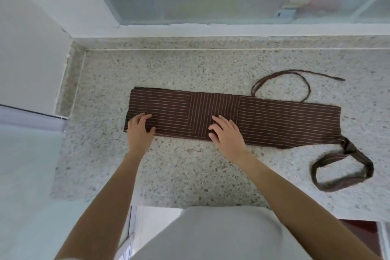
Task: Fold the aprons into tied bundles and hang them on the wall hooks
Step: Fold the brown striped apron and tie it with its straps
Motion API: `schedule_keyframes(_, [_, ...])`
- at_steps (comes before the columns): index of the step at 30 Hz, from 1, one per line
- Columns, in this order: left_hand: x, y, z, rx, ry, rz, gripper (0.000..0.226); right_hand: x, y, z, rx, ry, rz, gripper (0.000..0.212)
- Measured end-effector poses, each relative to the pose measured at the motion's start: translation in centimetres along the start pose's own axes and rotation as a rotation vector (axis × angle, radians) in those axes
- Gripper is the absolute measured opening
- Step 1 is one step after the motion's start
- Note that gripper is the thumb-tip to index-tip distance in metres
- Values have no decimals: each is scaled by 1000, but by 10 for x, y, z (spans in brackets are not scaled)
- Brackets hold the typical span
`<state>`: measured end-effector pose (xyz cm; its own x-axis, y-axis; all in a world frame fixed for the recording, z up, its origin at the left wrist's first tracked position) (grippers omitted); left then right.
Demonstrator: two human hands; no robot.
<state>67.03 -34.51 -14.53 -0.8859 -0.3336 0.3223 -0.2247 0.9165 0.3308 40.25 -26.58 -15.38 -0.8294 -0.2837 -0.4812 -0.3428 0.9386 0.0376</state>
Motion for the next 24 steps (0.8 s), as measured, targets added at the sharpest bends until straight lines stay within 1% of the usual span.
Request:
schedule_keyframes(3, [-22,-12,-7,1,-57,-62,45,4,4,3,-2,82,26,21])
schedule_keyframes(6, [-34,-16,-13,16,-21,-131,51,3,13,-1,32,160,69,16])
schedule_keyframes(9, [-45,-21,-20,-29,68,-226,71,-3,22,-10,74,253,120,20])
schedule_keyframes(11, [-49,-23,-21,-69,67,-283,85,-4,28,-9,49,308,115,26])
schedule_keyframes(12, [-51,-21,-22,-83,70,-311,86,-5,34,-6,22,331,98,28])
schedule_keyframes(13, [-52,-22,-23,-87,76,-347,81,-5,39,-2,-17,337,81,31])
schedule_keyframes(14, [-52,-21,-26,-78,86,-378,70,-6,44,4,-54,339,55,36])
schedule_keyframes(16, [-42,-12,-38,-4,167,-374,44,-6,57,14,-145,347,21,44])
schedule_keyframes(17, [-33,-4,-46,54,252,-348,35,-4,63,18,-201,342,31,50])
schedule_keyframes(20, [4,29,-66,176,595,-263,25,-2,73,24,-308,275,48,60])
schedule_keyframes(22, [41,52,-68,170,764,-171,20,-3,74,23,-338,173,5,64])
schedule_keyframes(24, [86,73,-60,102,826,-31,17,-4,71,14,-305,83,-20,67])
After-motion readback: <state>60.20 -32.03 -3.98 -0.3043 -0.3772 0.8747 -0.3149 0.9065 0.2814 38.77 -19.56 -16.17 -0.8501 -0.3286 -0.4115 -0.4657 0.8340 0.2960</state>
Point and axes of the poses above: each hand's wrist, its own y-axis away from the middle knuckle, its own z-axis out of the palm, x = y × z, the point moved 7 cm from there along -y, towards the middle knuckle, and after that the axes turned 13 degrees about -z, right-handed, at the moved point
